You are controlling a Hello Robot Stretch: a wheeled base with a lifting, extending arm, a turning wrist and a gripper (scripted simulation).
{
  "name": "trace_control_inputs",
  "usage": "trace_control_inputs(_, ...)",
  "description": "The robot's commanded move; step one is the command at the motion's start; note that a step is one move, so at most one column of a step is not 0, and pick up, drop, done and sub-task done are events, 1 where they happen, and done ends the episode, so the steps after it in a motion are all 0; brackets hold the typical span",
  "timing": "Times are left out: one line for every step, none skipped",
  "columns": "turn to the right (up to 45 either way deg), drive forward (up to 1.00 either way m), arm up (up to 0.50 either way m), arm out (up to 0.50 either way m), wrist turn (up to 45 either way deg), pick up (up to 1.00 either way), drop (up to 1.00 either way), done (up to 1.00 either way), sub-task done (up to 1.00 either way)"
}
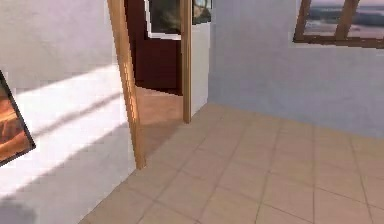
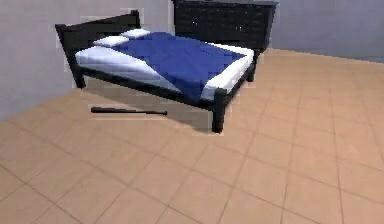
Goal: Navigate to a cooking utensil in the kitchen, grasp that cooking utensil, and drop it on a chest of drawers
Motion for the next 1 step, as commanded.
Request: trace_control_inputs(0.0, 1.0, 0.0, 0.0, 0.0, 0.0, 0.0, 0.0, 0.0)
